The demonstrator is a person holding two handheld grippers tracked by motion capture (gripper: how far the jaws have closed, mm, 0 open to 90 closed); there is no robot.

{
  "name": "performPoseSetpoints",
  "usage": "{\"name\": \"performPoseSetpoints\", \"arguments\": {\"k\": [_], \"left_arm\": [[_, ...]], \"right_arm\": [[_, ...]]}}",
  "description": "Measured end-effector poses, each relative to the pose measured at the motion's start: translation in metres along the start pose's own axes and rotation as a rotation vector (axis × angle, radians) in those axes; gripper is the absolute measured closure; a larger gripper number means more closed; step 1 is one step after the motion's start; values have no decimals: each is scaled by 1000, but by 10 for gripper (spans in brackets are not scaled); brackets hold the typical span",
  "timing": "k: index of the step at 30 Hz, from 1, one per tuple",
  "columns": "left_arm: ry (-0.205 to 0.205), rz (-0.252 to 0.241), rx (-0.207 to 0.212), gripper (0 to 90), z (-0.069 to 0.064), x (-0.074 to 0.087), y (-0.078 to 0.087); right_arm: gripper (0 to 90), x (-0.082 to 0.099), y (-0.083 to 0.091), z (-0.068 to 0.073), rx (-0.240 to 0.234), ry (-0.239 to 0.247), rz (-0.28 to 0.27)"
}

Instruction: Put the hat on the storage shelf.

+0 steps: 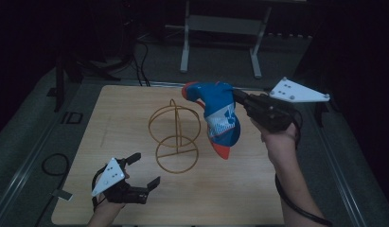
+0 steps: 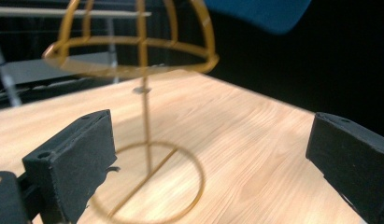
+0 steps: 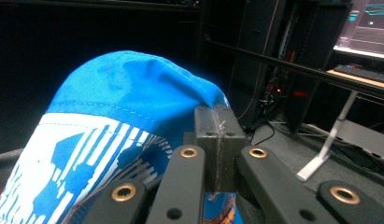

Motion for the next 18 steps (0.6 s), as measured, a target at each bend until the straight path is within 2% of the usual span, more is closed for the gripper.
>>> {"name": "performPoseSetpoints", "arguments": {"k": [3,6,8,16,18], "left_arm": [[-2,13,-7,17,0,6,1],[-15,45,-43,17,-4,30,6],[-8,48,-55,17,-3,37,7],[28,1,-79,18,1,43,14],[36,2,-81,18,2,44,15]], "right_arm": [[900,-3,-10,2,-3,0,5],[900,-9,-31,9,-16,6,24],[900,-11,-43,14,-23,14,37],[900,-6,-91,38,-66,37,95],[900,-4,-100,43,-76,33,108]]}}
Point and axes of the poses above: each handheld gripper's, and its own axes: y roughly backward along the jaws, x roughly out of its underside, z roughly to its left, the point moved 2 cm from there along -y, roughly forward along the jaws, and after that the axes turned 8 degrees about -y, right-handed, at the moved point
